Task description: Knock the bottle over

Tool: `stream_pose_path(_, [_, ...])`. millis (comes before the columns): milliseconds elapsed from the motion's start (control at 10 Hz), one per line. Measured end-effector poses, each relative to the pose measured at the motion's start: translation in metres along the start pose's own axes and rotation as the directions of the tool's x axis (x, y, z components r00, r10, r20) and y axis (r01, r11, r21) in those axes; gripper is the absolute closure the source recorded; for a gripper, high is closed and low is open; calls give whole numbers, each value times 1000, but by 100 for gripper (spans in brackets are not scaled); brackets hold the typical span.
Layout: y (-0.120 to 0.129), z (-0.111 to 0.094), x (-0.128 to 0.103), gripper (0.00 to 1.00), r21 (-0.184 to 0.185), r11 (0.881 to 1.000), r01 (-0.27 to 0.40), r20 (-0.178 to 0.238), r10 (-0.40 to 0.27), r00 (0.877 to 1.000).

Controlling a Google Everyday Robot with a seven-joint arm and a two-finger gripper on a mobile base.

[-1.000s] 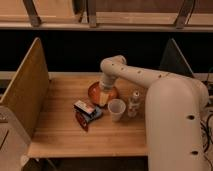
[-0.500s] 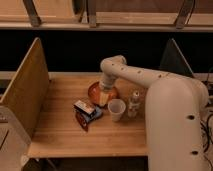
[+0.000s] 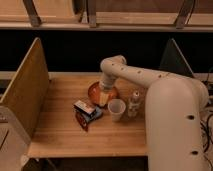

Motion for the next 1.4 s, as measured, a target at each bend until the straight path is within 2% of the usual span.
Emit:
stream_pose_path(1100, [0,0,0,20,0,1000,1,0,-1,1000])
stream_pose_path(1200, [-1,-1,-1,20,3,1000,10,-4,-10,1000])
stream_pose_path(1400, [-6,-13,-21,20,35,995,89,-32,-88,996])
